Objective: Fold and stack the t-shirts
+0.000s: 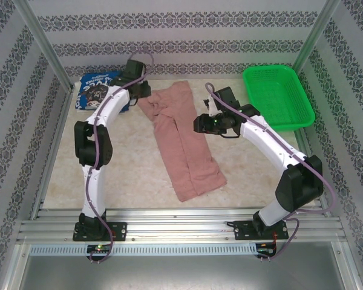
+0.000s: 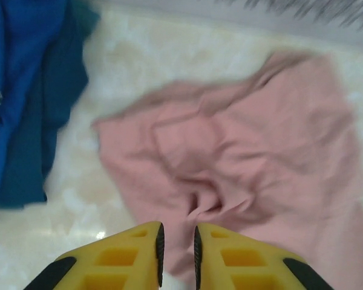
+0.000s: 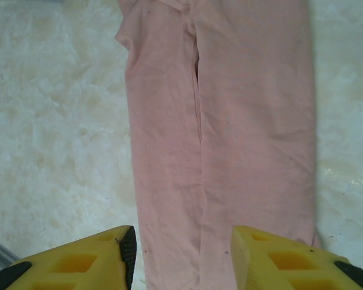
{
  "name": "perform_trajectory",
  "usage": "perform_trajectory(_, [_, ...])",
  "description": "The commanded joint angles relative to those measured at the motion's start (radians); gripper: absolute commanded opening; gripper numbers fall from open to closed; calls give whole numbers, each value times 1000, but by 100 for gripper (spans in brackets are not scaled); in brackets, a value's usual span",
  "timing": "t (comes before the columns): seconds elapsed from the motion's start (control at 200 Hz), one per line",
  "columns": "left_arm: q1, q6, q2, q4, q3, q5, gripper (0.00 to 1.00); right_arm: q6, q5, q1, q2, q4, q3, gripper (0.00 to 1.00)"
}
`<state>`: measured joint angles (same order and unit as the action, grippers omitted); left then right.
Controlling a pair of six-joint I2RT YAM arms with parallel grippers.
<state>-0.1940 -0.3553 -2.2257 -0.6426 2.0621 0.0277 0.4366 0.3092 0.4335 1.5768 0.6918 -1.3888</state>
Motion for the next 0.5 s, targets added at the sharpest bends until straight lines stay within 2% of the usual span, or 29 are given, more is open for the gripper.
perform_trajectory(0.0, [10,-6,-70,21,-29,-35,21,-38,22,-16,-30,14,35,47])
perform_trajectory(0.305, [11,-14,-276,-7,155,-67,22,-21,36,-26,-119,-52,205,47])
perform_trajectory(0.495, [10,7,-427,-108,364,-55,24,-3,47,-27,-147,-97,323,47])
